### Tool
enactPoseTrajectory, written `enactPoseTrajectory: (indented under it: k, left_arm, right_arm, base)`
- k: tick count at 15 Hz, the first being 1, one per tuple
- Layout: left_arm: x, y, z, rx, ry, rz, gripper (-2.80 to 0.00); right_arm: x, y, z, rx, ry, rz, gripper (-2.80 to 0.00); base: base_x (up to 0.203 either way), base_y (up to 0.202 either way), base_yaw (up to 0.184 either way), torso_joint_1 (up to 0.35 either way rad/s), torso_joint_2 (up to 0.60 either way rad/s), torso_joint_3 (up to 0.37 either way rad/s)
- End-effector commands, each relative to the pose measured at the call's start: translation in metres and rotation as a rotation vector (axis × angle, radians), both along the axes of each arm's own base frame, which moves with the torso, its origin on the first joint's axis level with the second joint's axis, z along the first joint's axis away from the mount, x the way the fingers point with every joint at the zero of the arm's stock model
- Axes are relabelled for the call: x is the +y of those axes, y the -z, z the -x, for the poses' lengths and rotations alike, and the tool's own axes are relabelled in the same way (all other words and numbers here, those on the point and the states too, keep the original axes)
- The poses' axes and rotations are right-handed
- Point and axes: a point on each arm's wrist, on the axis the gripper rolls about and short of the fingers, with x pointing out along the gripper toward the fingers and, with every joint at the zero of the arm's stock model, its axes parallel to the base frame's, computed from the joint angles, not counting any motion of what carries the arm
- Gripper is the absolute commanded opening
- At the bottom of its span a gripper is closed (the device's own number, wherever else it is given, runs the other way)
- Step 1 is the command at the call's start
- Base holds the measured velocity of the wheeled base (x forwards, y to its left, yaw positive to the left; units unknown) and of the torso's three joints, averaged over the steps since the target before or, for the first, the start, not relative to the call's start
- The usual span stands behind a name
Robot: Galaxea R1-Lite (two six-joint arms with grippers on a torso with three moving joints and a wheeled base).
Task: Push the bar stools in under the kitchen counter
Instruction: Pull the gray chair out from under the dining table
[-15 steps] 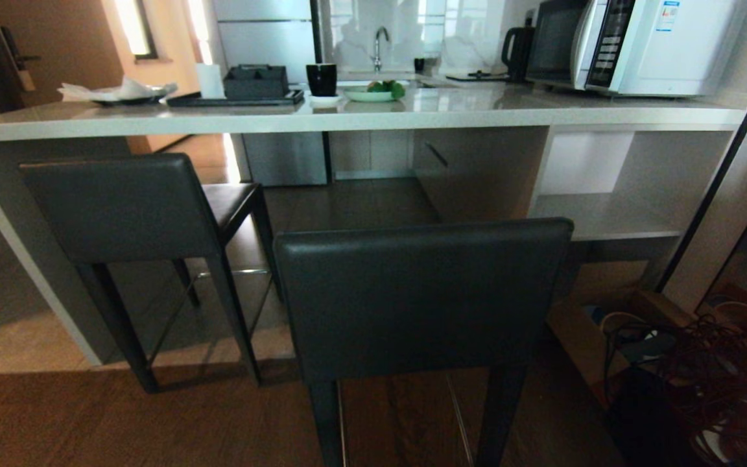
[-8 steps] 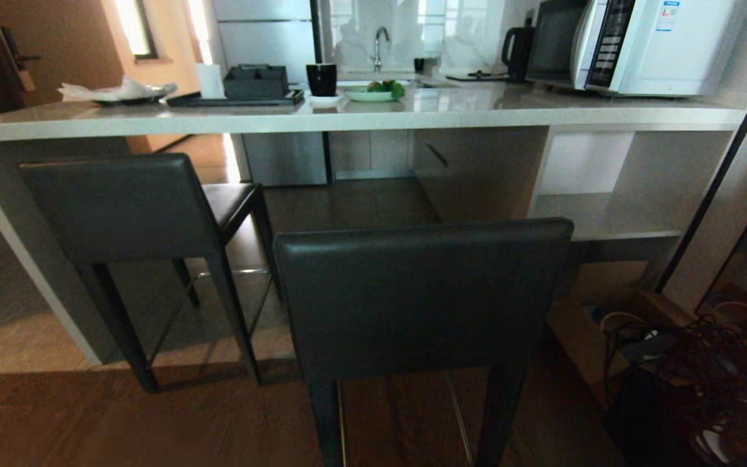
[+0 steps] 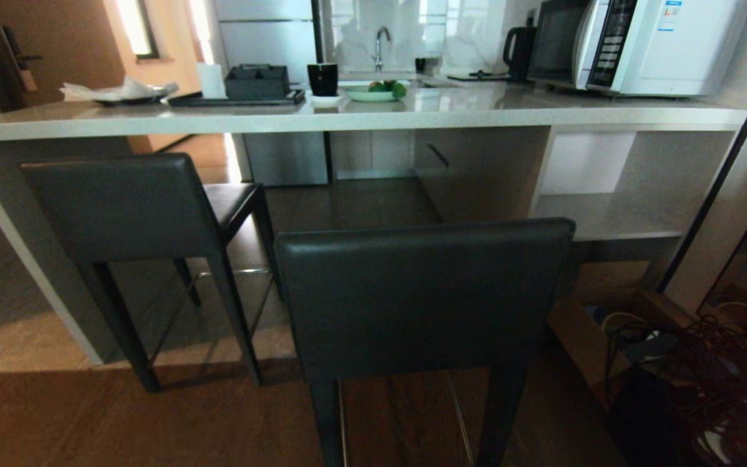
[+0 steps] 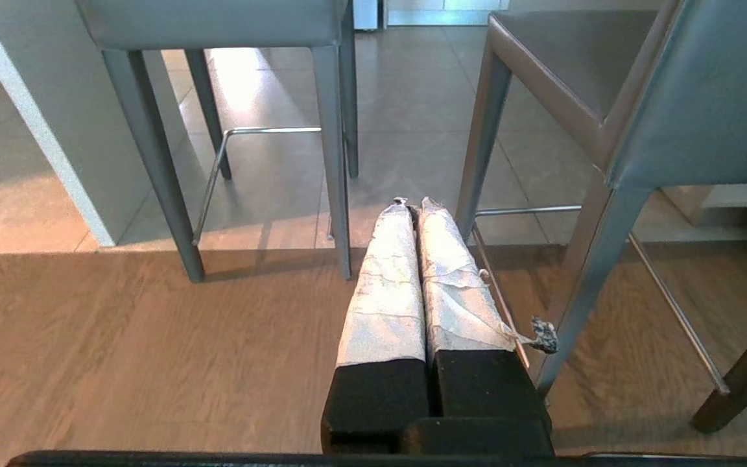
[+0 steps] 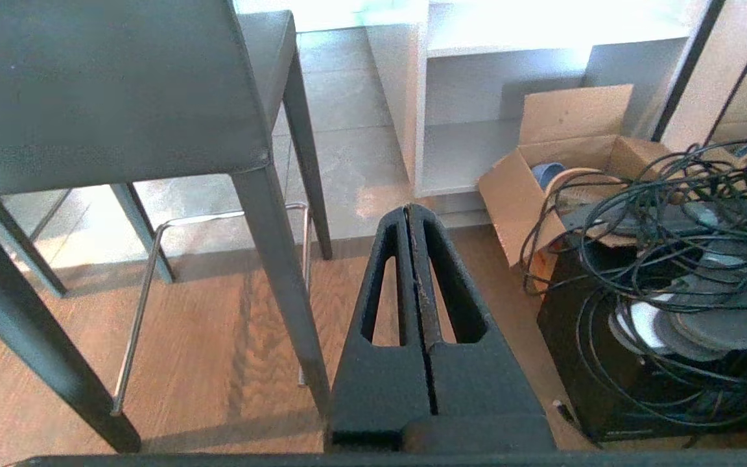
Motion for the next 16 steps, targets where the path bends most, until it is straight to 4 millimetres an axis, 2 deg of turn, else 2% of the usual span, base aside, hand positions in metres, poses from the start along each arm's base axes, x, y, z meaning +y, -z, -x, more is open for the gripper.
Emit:
enactPoseTrajectory:
  k: [1,4,16]
  left_arm:
    - [0.0,-0.0001,-0.0001,0.001,0.001,0.0,-2.8]
    - [0.0,-0.0001,-0.0001,0.001,0.001,0.001,-2.8]
    - [0.0,-0.0001,-0.0001,0.001,0.001,0.001,-2.8]
  right_arm:
    - [0.0,0.0004,-0.0002,0.003,-0.001,0.0,-2.8]
    - [0.0,0.0005,-0.0002,0.004,0.001,0.0,-2.8]
    - [0.0,0.0004,-0.0002,0.003,-0.001,0.0,-2.8]
  base:
    - [0.0,0.0,0.0,0.0,0.0,0.0]
    - [0.001,0.122,0.002,0.001,0.0,0.003]
    - [0.0,0.198,-0.002,0.003,0.0,0.002]
